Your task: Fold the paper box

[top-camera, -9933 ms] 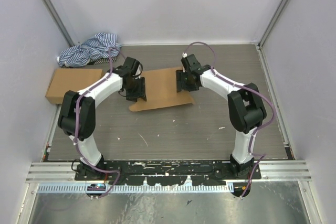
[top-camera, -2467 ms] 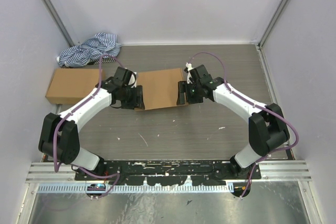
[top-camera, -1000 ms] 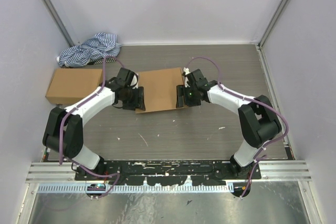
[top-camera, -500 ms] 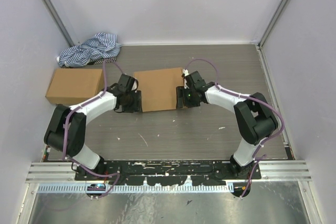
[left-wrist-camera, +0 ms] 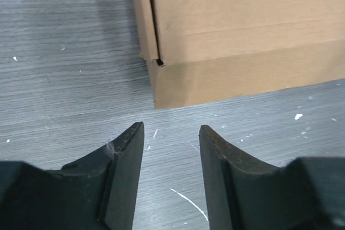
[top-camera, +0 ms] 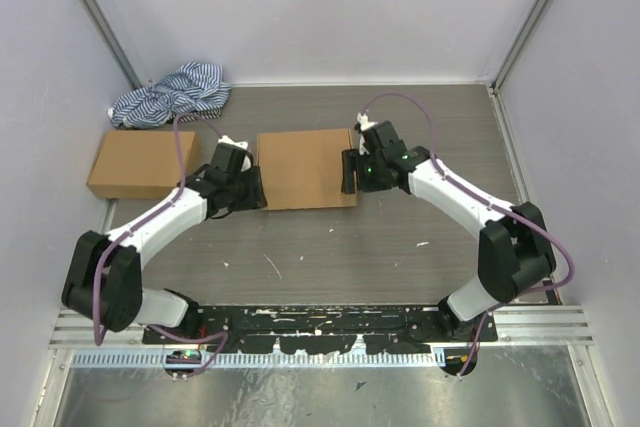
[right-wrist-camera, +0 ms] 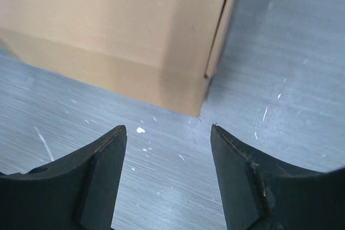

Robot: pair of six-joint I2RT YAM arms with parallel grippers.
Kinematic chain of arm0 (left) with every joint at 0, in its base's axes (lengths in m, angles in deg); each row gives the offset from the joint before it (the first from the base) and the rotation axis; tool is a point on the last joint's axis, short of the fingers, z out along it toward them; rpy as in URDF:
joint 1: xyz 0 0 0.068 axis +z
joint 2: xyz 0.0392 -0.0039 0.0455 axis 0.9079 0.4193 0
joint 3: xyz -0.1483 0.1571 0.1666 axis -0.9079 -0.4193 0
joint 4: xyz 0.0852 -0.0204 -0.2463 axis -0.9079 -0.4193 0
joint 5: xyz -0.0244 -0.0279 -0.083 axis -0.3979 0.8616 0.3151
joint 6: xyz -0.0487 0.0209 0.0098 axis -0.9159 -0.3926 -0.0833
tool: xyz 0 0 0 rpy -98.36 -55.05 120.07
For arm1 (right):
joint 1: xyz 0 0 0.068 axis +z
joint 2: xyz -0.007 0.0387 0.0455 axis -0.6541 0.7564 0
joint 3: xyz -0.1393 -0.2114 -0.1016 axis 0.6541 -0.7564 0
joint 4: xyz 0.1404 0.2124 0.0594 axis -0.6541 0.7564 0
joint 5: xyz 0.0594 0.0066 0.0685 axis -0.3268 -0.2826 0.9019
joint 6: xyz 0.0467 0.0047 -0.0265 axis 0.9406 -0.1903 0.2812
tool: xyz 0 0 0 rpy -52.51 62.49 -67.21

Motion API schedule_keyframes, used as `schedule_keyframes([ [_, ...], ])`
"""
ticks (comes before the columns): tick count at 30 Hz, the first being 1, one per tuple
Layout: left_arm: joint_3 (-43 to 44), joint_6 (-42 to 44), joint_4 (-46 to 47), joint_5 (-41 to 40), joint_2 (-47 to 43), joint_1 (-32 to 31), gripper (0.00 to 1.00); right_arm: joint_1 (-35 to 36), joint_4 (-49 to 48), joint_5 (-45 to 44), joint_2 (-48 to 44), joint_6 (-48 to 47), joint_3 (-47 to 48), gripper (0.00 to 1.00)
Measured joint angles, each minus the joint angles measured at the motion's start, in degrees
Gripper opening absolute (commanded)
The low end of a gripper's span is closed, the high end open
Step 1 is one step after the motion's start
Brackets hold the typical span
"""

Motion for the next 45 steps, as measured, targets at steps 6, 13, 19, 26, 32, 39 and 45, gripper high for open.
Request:
schedule_keyframes([
  [6, -1.09, -1.05, 1.9, 4.42, -4.35, 0.0, 0.0, -0.24, 1.6, -1.57, 4.28, -1.81, 16.76, 0.01],
  [13, -3.13, -0.94, 5.46, 11.61, -1.42, -0.37, 0.0, -1.7, -2.54, -0.7, 33.18, -2.69, 49.18, 0.01],
  [19, -4.92, -1.11, 7.34, 12.44, -0.61, -0.59, 0.0, -2.91, -5.07, 0.83, 53.75, -3.26, 65.77, 0.08],
  [26, -5.25, -1.01, 8.74, 10.88, 2.32, -0.61, 0.0, -3.67, -5.42, 5.44, 59.54, -4.26, 65.99, 0.11],
  [32, -5.22, -0.87, 12.57, 8.02, 8.81, -0.61, 0.0, -3.65, -5.95, 11.56, 57.86, -5.73, 62.77, 0.1],
  [39, -3.85, -2.97, 17.55, 5.7, 12.72, -0.61, 0.0, -4.63, -7.1, 17.64, 48.68, -8.04, 46.05, 0.1],
  [45, -5.73, -8.85, 23.67, 1.18, 12.9, -0.11, 0.0, -4.46, -7.74, 16.09, 39.26, -10.47, 31.21, 0.1],
])
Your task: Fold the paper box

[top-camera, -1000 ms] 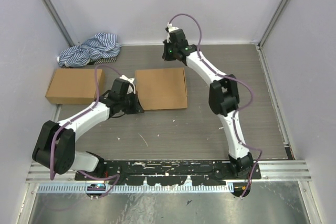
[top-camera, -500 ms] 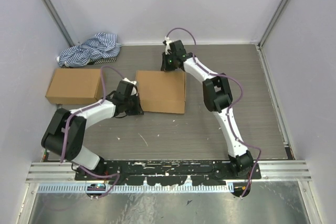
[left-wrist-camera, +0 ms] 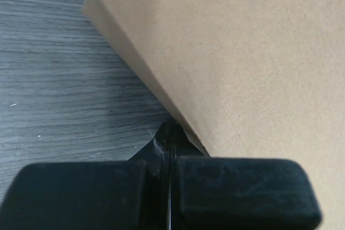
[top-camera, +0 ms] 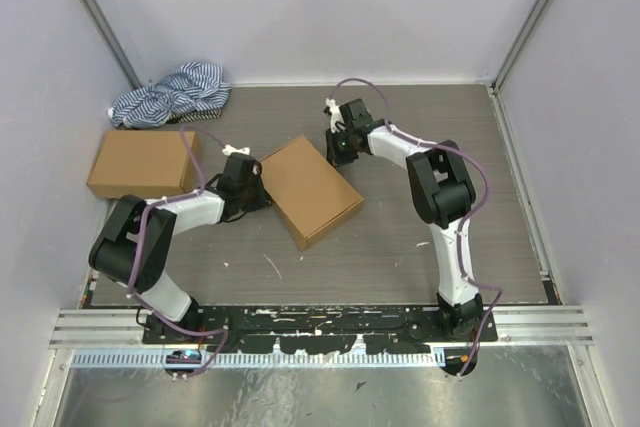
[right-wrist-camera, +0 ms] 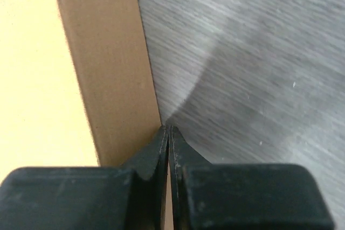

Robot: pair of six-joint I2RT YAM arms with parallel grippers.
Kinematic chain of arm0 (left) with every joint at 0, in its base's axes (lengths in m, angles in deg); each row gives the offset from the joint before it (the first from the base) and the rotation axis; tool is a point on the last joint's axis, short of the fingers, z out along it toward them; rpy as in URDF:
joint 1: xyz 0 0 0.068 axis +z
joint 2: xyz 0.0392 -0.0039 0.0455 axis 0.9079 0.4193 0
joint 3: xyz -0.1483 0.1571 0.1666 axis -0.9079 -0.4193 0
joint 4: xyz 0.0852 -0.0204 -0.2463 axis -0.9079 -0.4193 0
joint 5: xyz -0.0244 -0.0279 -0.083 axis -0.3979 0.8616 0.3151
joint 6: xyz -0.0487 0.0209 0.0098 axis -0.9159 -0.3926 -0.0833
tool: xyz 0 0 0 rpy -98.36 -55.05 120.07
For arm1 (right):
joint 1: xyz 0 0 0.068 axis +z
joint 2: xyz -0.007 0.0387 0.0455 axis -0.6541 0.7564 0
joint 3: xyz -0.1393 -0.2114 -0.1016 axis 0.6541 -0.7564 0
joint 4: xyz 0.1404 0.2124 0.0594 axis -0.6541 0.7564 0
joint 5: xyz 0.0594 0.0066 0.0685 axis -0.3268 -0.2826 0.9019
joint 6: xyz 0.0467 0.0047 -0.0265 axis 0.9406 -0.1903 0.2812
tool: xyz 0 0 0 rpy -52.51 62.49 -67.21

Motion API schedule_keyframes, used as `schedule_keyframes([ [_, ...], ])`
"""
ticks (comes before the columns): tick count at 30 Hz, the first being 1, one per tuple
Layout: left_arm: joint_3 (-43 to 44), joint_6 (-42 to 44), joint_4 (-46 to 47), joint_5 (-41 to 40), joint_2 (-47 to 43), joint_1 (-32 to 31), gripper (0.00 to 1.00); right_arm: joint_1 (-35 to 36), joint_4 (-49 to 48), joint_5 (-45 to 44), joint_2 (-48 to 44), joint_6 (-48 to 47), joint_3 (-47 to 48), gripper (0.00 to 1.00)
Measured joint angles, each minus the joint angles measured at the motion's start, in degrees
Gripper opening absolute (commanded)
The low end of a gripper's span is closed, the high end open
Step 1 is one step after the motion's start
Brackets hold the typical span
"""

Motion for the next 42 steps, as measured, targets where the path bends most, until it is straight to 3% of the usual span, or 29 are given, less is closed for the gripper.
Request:
schedule_keyframes([
  [4, -1.97, -1.88, 3.08, -2.23, -0.9, 0.0, 0.01, 1.51, -0.37, -5.2, -3.21, 0.72, -3.76, 0.09],
  [9, -3.17, -1.33, -2.25, -3.21, -4.72, -0.37, 0.14, 2.73, -0.37, -7.17, -4.9, 5.44, -6.78, 0.08],
  [17, -3.23, -0.26, -19.37, -1.44, -26.8, -2.56, 0.2, 3.02, -0.31, -11.74, -11.23, 12.09, -15.61, 0.07],
  [24, -12.02, -5.79, -25.46, 3.28, -39.06, -5.84, 0.2, 1.03, -0.31, -18.36, -19.71, 14.64, -26.53, 0.07],
  [28, -13.33, -8.24, -29.53, 4.17, -37.77, -9.03, 0.2, -0.33, -0.76, -19.3, -23.15, 15.41, -30.93, 0.07],
  [33, -13.29, -10.25, -27.58, 4.24, -31.78, -13.55, 0.18, 1.36, -1.51, -18.4, -25.4, 15.93, -33.92, 0.07],
  [39, -9.29, -11.17, -21.35, 4.35, -17.46, -17.55, 0.16, 9.9, -0.7, -19.12, -24.81, 13.4, -31.5, 0.07],
  [42, -6.08, -11.06, -21.31, 3.3, -12.83, -17.59, 0.16, 9.38, 0.2, -21.35, -23.58, 12.02, -27.52, 0.07],
])
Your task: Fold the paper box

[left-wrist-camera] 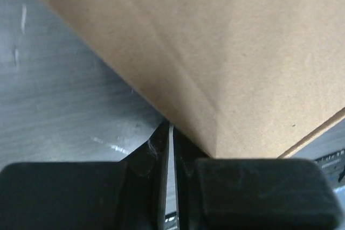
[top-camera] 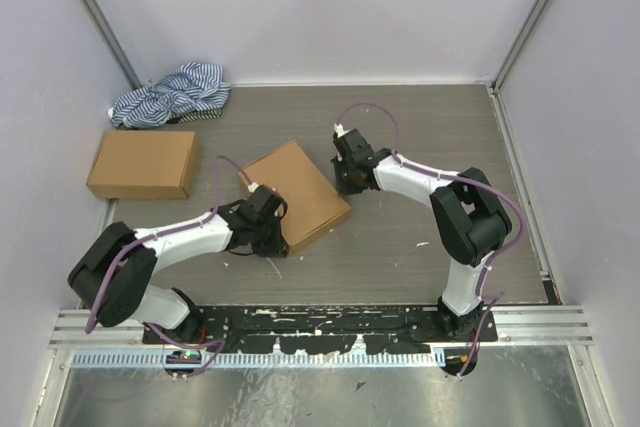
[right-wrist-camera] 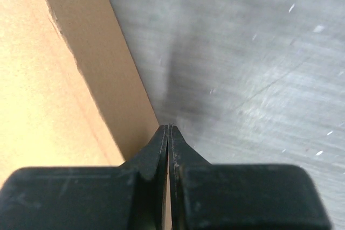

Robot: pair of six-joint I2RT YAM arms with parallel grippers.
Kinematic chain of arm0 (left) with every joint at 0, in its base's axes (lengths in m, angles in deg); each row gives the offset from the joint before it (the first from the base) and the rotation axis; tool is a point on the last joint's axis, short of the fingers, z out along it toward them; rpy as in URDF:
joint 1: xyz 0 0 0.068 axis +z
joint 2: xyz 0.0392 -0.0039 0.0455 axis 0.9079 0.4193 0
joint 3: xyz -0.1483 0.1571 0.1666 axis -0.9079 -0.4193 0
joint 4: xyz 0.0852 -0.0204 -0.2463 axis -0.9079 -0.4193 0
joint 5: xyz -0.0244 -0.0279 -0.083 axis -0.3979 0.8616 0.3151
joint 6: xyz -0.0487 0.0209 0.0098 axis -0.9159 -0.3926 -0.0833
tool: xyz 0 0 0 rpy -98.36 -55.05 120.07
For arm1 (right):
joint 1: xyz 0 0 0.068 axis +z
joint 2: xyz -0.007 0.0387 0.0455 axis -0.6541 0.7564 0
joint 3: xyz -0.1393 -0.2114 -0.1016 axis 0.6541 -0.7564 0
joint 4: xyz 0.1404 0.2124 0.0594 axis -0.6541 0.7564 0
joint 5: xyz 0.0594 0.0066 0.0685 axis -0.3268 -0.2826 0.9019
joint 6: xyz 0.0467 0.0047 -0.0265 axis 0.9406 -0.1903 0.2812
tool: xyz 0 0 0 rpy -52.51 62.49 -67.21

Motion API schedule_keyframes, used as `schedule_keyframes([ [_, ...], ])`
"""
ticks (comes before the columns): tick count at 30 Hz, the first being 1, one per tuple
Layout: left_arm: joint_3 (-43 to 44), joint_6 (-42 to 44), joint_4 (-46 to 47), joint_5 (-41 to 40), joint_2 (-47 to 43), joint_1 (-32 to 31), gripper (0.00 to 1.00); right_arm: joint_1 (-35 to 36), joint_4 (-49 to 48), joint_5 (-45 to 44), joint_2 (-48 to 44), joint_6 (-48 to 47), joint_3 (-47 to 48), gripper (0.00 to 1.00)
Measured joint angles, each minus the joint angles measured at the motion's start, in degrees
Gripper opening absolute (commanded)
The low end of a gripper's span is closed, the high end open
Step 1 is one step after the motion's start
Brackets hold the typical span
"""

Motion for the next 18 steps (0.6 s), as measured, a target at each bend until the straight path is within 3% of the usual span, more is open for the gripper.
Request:
schedule_keyframes([
  [5, 2.75, 0.17, 2.49, -3.02, 2.71, -0.09, 0.18, -0.81, -0.2, -2.45, 2.45, -0.39, 5.62, 0.11],
  [11, 3.37, 0.0, 6.05, -4.87, 2.21, -0.2, 0.22, -1.95, 0.04, -4.02, 5.55, 0.28, 11.47, 0.36],
  [18, 7.56, 1.16, 8.04, -7.63, 3.04, -0.2, 0.24, -2.32, 0.94, -18.14, -2.01, 2.25, 9.4, 0.39],
])
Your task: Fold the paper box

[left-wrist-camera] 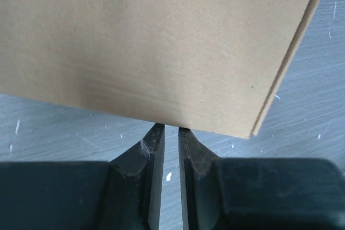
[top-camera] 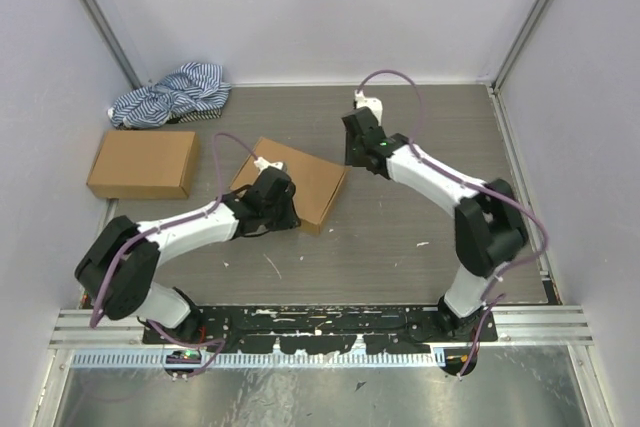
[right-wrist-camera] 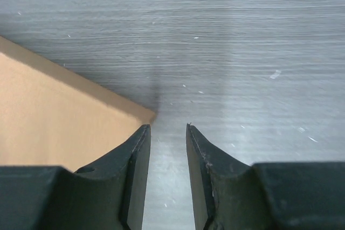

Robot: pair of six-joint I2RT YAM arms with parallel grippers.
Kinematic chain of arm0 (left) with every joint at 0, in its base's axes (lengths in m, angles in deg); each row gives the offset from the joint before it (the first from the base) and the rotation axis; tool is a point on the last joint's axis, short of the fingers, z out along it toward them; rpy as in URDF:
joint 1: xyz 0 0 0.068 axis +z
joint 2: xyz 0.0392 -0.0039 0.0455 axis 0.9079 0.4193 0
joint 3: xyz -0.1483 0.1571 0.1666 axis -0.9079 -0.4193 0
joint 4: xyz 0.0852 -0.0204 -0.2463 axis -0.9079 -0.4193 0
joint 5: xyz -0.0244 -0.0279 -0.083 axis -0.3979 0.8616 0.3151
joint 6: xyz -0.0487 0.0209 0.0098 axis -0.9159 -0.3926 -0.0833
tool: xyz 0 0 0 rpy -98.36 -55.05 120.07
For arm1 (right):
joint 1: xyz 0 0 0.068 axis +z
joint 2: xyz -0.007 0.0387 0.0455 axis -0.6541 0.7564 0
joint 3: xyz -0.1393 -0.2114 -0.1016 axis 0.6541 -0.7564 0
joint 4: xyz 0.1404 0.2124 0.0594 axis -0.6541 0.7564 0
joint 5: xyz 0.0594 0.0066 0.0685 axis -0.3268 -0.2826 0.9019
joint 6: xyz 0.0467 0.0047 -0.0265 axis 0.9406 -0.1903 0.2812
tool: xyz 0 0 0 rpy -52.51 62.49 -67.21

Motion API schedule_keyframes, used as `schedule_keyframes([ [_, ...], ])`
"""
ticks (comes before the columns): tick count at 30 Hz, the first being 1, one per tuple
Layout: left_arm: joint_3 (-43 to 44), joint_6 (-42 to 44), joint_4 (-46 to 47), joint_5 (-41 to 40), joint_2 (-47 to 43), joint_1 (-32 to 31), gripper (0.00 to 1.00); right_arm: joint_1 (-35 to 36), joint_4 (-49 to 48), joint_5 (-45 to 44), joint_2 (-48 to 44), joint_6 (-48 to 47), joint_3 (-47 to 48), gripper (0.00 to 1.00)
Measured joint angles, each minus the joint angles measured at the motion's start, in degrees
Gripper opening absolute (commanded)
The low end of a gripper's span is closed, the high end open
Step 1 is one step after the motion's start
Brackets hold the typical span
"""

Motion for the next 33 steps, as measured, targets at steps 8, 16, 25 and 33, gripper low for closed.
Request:
schedule_keyframes([
  [8, 9.9, 4.11, -0.46, -0.46, 14.99, 3.82, 0.21, -0.31, -0.85, -1.09, -22.6, 1.57, -12.98, 0.38],
  [16, 20.83, 6.36, -1.46, 0.59, 21.11, 12.5, 0.22, -0.31, 2.25, 0.33, -29.97, 2.32, -22.43, 0.37],
  [25, 41.24, 6.56, -2.69, 5.79, 33.44, 21.07, 0.26, -0.28, 3.37, 1.31, -33.2, 2.32, -22.88, 0.37],
  [33, 30.25, 7.76, -3.3, 8.41, 19.37, 20.61, 0.48, -0.31, 3.45, 2.6, -36.85, 2.19, -24.44, 0.44],
])
